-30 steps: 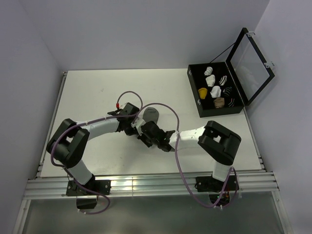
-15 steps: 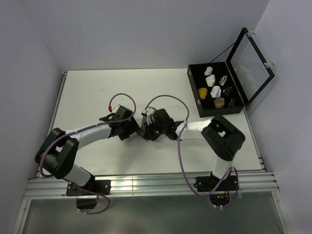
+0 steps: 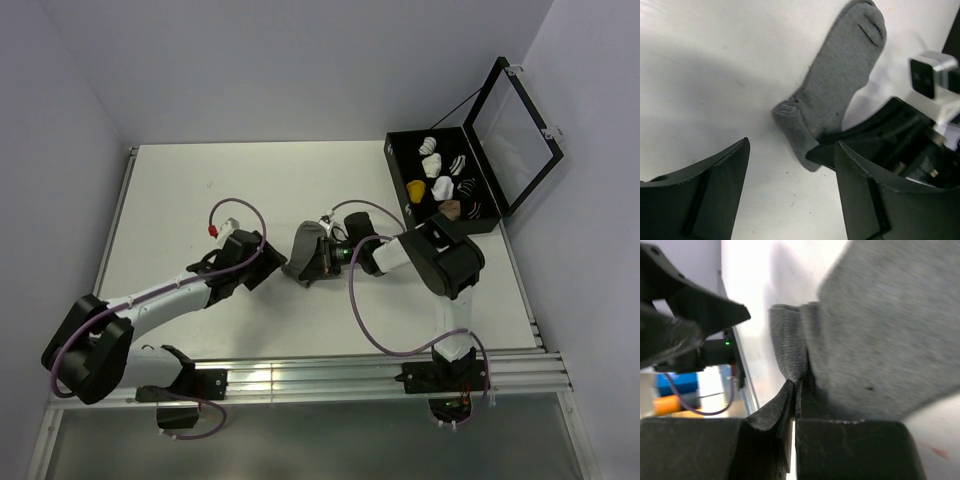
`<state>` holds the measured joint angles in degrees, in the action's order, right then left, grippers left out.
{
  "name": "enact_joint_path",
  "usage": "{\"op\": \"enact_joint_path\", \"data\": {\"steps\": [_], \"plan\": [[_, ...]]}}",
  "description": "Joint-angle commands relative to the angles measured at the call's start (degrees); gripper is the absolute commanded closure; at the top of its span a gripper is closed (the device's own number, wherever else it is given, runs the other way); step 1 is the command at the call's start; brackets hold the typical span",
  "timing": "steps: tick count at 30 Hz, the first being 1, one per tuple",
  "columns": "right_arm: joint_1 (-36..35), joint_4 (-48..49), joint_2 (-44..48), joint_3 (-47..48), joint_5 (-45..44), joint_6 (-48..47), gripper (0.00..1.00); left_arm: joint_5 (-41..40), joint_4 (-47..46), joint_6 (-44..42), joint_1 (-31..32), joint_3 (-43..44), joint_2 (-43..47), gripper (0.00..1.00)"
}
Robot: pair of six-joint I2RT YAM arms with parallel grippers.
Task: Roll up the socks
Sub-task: Roll the sock at the center of the board.
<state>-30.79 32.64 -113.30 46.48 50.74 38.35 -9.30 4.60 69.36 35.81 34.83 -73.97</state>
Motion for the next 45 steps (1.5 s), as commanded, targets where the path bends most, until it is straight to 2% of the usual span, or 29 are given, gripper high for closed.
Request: {"op": "enact_joint_path", "data": {"steps": [1,6,20,31,34,39,41,45], "plan": [[1.5,5.6,-1.7,-0.2,4.4,7.3,1.0,-0.8,-4.1,1.8,2.1,-0.2,-1.9,0.28],[2.1,0.1,-2.4,-0.1,1.8,4.7,1.0,-0.3,-6.5,2.9,3.4,-0.3,-5.6,0.29],[3.2,-5.6,-3.3,2.1,1.3,2.7,1.0,-2.3,-8.3,3.6,3.5,0.7,-11.5,0.36],[3.2,-14.5,-2.5,5.7,-0.8,-2.6,0.96,-2.6,-8.7,4.3,3.4,0.3,-15.1,0.58],[2.9,-19.5,0.1,7.0,-3.4,-6.1,0.93,-2.5,-8.5,4.5,3.5,0.1,-15.8,0.66],[0.7,-28.3,7.8,8.2,-10.6,-13.4,0.71,-2.0,-6.7,3.0,3.4,1.6,-16.6,0.81],[-0.9,-30.8,12.5,8.1,-16.0,-15.9,0.63,-2.4,-4.9,1.7,3.4,3.0,-16.5,0.85],[-5.2,-33.3,19.2,7.0,-27.4,-25.3,0.57,-2.7,-1.0,-0.9,3.4,5.3,-16.4,0.89]]}}
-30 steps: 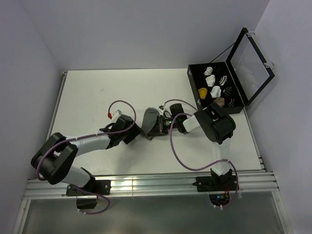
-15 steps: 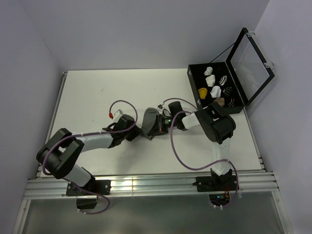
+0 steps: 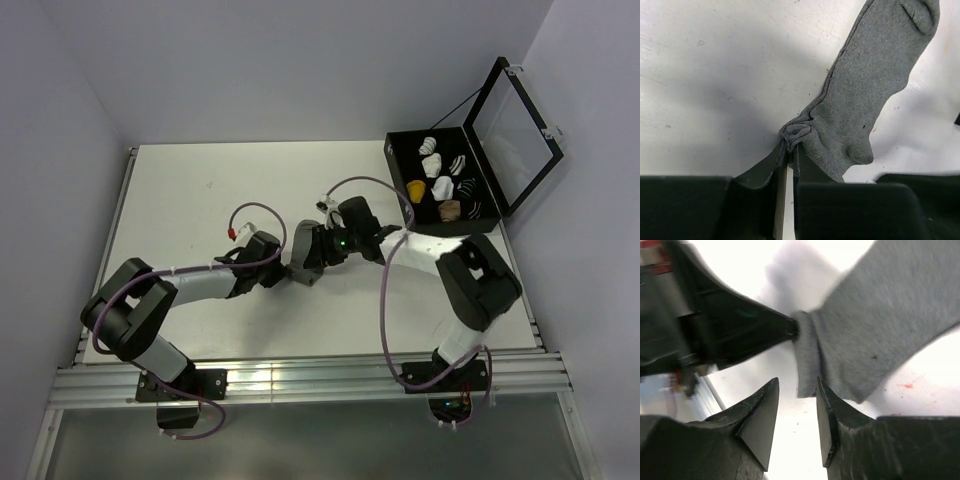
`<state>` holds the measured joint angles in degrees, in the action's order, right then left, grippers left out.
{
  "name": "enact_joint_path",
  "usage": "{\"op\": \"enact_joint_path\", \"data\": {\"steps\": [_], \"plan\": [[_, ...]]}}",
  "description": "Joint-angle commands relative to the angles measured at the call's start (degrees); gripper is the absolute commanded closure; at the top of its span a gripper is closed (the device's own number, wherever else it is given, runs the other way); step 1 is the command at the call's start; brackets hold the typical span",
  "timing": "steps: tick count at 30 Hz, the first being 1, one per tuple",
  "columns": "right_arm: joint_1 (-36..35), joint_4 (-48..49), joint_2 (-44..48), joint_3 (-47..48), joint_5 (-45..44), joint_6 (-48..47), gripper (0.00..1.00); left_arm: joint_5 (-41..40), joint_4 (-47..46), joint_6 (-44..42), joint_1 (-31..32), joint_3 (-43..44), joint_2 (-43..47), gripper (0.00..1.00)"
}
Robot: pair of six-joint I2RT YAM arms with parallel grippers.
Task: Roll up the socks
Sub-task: Roll the sock at the center of the board.
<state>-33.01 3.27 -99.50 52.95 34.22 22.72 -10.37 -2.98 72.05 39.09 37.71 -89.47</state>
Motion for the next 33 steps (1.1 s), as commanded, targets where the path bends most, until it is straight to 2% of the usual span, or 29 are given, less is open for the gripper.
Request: {"op": "enact_joint_path", "data": {"steps": [1,2,5,12,23,33], "plan": [[-4.0,-4.1,6.7,0.0,-13.4,-11.3,0.56,-1.7,7.9,-4.3,0.1,2.9,-0.8,0.89],[-6.2,-3.9,8.5,-0.6,-17.9,-12.8,0.54,-1.7,8.5,-4.9,0.1,3.9,-0.7,0.9],[-10.2,-1.0,11.1,-3.3,-23.5,-16.8,0.53,-1.7,11.6,-7.4,-0.1,6.3,-1.1,0.9],[-17.6,6.3,12.9,-7.9,-32.3,-24.1,0.54,1.4,12.7,-11.7,-2.2,8.4,-1.8,0.9],[-24.7,12.5,9.6,-8.6,-38.7,-29.6,0.54,5.9,12.7,-15.2,-4.2,9.8,-3.3,0.9],[-27.2,12.1,2.7,-5.1,-42.3,-31.9,0.55,6.9,13.7,-16.4,-4.6,10.9,-4.0,0.9]]}}
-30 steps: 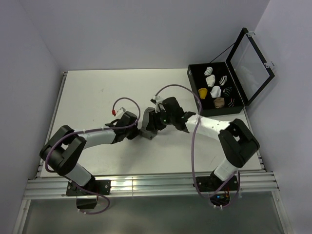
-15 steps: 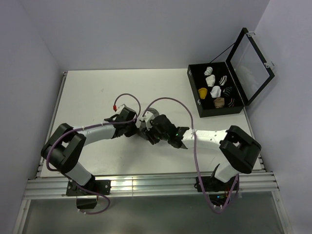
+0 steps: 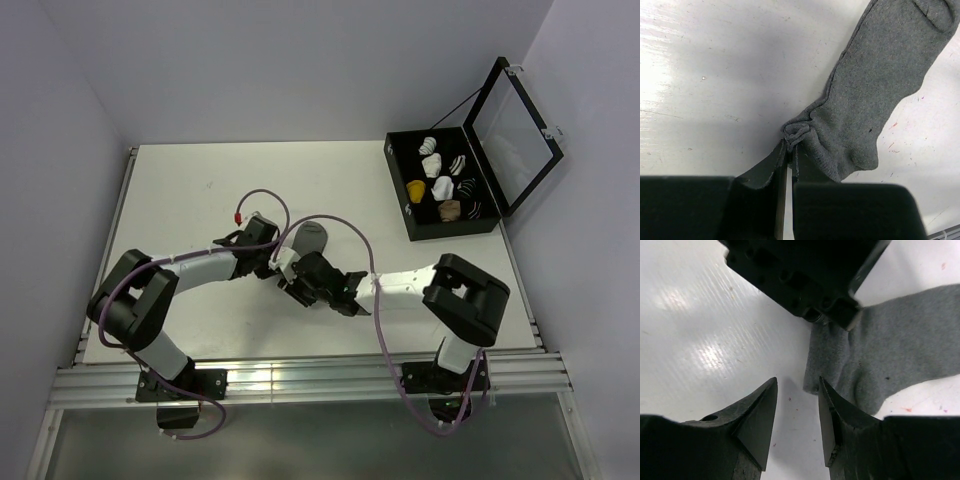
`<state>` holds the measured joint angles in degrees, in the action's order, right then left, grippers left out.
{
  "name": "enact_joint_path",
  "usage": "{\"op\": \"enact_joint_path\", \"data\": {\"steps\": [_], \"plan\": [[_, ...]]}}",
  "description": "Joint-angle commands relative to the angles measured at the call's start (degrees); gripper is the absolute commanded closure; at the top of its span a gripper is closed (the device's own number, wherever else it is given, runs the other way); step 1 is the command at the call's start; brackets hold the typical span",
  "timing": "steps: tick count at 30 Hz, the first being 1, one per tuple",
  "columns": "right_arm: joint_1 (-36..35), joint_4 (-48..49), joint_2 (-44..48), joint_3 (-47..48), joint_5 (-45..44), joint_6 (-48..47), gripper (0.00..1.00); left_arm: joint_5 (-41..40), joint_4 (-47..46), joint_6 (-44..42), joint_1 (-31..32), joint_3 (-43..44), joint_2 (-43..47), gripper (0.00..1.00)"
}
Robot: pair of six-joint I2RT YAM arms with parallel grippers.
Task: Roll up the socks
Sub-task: Roll the sock at the center of the board.
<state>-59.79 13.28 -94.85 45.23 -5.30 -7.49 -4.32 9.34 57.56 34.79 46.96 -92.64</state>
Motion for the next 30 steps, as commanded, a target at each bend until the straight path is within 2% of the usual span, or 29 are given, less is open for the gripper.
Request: {"op": "enact_joint_path", "data": {"steps": [1,12,15,16,19,23,25,26,27,30], "plan": [[-0.5,2.1,-2.7,2.8,-3.0,-1.7,0.54,0.9,1.4,-2.0,-0.3,1.6,-0.7,0.9],[0.0,0.1,-8.9,4.6,-8.0,0.5,0.53,1.8,1.5,-3.4,-0.7,1.6,-0.2,0.91],[1.2,-0.9,-9.0,4.8,-5.9,1.7,0.68,2.1,1.5,-4.0,-0.8,1.6,-0.1,0.91],[1.6,-1.1,-8.8,4.7,-4.9,2.1,0.81,2.0,1.5,-4.1,-0.9,1.7,-0.1,0.9],[3.2,-3.0,-7.4,5.0,-0.2,3.6,1.0,1.3,1.6,-3.9,-1.0,1.6,0.8,0.86],[5.6,-5.9,-5.9,6.4,9.5,7.4,1.0,-0.5,0.9,-1.8,-1.6,0.1,4.2,0.66],[8.2,-6.5,-5.6,7.0,17.8,10.8,1.0,-2.0,0.8,-0.8,-1.6,-0.6,5.7,0.57],[9.3,-6.9,-5.8,7.3,20.5,13.6,1.0,-2.6,0.7,0.4,-1.7,-1.3,7.5,0.45],[10.4,-7.2,-5.9,8.0,23.6,14.9,1.0,-3.8,0.5,1.1,-1.7,-1.9,8.3,0.4],[14.3,-7.7,-6.9,9.6,33.2,19.8,1.0,-5.4,-0.9,3.3,-1.9,-4.5,12.3,0.29]]}}
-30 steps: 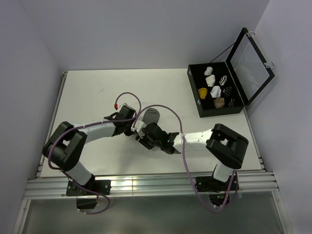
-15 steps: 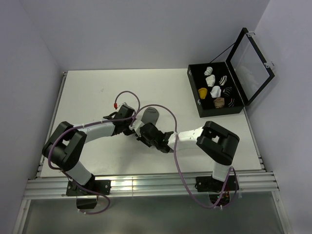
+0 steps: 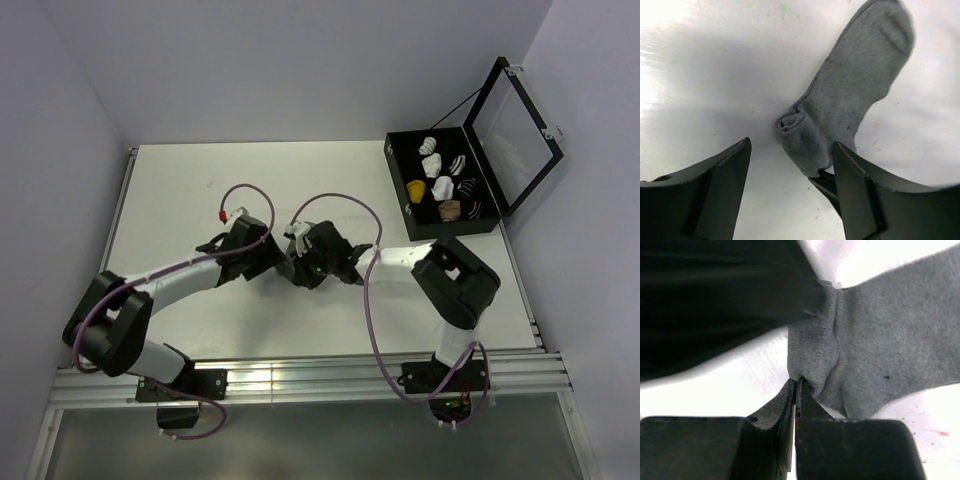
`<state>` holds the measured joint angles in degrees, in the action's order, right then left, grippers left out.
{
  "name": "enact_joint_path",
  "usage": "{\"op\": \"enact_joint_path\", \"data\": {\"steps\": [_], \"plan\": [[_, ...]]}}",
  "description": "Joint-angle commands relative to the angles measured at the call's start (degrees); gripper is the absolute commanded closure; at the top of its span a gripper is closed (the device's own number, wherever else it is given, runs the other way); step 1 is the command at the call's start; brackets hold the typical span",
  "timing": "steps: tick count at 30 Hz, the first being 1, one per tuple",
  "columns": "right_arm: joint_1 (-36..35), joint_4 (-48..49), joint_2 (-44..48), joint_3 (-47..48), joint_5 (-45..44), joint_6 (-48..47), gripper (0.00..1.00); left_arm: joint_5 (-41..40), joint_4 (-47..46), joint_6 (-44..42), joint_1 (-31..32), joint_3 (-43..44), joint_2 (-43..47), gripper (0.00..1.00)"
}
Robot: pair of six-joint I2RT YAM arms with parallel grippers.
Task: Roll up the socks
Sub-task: Roll the sock at the center of the board.
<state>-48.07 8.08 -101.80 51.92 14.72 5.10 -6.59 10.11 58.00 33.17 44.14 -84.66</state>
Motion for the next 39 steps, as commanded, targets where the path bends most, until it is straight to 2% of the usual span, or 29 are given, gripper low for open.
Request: {"op": "enact_joint_path", "data": {"steps": [1,5,9,17,22,27,31,34,35,38,39], "plan": [[4.3,-2.0,-0.7,3.1,17.6,8.6,1.0,-3.7,-3.1,3.4,-0.3,-3.3,6.1,0.27],[8.9,5.1,-4.3,2.7,30.1,18.3,1.0,-3.7,-6.3,6.2,-0.3,-7.0,9.2,0.26],[12.3,9.8,-8.8,3.3,38.5,25.7,1.0,-2.6,-8.3,6.9,-0.3,-9.0,9.6,0.27],[15.6,14.2,-14.1,3.7,43.0,31.9,1.0,-0.3,-11.6,6.9,-0.3,-9.2,4.7,0.3],[16.3,11.3,-15.0,4.9,43.2,30.1,1.0,0.4,-13.4,6.7,-0.3,-8.1,2.1,0.3],[16.4,10.6,-15.4,5.6,43.0,29.8,1.0,0.6,-13.1,6.2,-0.3,-7.0,-0.4,0.35],[16.5,8.9,-15.4,6.2,42.4,28.5,1.0,1.2,-13.4,6.7,-0.3,-6.9,-2.1,0.43],[16.4,6.8,-15.4,6.7,41.0,26.5,1.0,1.5,-12.4,6.7,-0.3,-6.4,-3.3,0.56],[16.4,5.1,-15.3,7.0,40.4,25.8,1.0,1.5,-11.8,6.7,-0.3,-6.4,-3.6,0.66],[16.5,3.6,-13.2,6.4,38.0,22.9,1.0,1.8,-10.8,6.2,-0.3,-6.2,-4.4,0.8],[16.3,3.1,-12.3,6.2,36.4,22.2,0.96,1.9,-10.3,5.9,-0.3,-5.9,-4.5,0.83]]}}
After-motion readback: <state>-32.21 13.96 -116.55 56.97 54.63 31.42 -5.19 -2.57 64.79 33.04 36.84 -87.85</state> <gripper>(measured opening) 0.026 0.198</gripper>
